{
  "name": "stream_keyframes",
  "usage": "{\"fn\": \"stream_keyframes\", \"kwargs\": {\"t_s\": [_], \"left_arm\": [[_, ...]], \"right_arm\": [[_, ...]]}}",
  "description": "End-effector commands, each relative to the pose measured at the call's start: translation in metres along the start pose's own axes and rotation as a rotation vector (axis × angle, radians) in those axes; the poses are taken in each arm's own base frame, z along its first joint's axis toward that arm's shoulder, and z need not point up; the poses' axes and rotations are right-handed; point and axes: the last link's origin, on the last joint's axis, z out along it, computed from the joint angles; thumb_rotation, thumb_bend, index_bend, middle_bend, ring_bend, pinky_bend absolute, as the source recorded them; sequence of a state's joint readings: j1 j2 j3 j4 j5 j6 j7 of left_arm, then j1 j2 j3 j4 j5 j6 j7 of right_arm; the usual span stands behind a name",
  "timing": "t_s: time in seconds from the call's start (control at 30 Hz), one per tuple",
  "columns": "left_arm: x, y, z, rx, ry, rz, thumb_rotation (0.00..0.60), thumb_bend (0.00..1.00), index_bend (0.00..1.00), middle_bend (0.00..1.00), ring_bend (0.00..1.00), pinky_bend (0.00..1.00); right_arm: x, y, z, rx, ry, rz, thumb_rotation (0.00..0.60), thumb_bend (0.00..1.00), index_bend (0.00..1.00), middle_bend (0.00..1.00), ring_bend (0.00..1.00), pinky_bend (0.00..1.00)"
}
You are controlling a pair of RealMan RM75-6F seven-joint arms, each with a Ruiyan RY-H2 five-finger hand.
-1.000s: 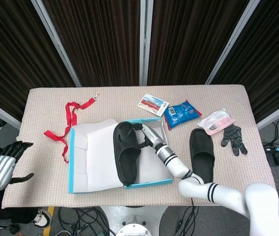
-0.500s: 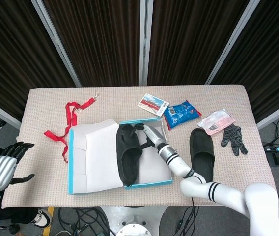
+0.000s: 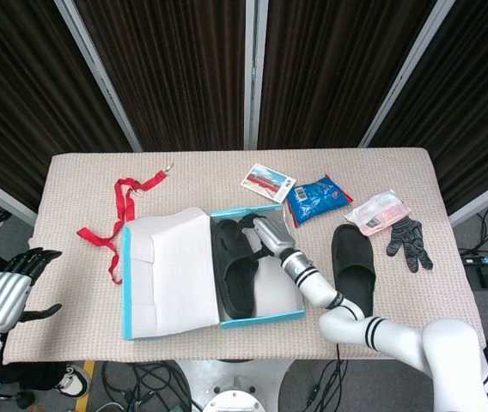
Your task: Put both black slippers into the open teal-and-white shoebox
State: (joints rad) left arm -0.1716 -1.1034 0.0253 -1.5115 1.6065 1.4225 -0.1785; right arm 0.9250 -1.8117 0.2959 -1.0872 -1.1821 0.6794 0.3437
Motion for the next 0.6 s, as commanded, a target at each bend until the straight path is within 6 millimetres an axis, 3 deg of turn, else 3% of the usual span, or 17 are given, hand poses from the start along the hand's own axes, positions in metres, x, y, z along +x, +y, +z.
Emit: {"fn": "stream_keyframes", "kwargs": {"t_s": [0.03,0.2,0.33,0.5,0.6], "left_arm": [[0.000,0.000,0.000,-0.001,0.001,0.001,0.600,0.12,0.15,0.16,0.11,0.18],[0.001,0.000,0.000,-0.002,0.000,0.001,0.600,0.12,0.15,0.16,0.11,0.18],[0.001,0.000,0.001,-0.002,-0.001,0.000,0.600,0.12,0.15,0.16,0.11,0.18],[0.001,0.001,0.001,-0.003,-0.002,0.000,0.600,0.12,0.15,0.16,0.11,0.18],[0.001,0.002,0.003,-0.006,-0.003,0.002,0.600,0.12,0.15,0.16,0.11,0.18]], "right_arm": [[-0.001,0.000,0.001,0.004,0.003,-0.001,0.600,0.16,0.49,0.39,0.13,0.19],[-0.001,-0.001,0.000,0.013,-0.006,0.006,0.600,0.12,0.44,0.35,0.13,0.19],[0.001,-0.003,-0.002,0.019,-0.032,0.027,0.600,0.01,0.26,0.27,0.07,0.19],[0.009,-0.006,-0.007,0.033,-0.060,0.057,0.600,0.00,0.04,0.15,0.00,0.14],[0.014,-0.007,-0.010,0.046,-0.064,0.067,0.600,0.00,0.00,0.10,0.00,0.12]]}}
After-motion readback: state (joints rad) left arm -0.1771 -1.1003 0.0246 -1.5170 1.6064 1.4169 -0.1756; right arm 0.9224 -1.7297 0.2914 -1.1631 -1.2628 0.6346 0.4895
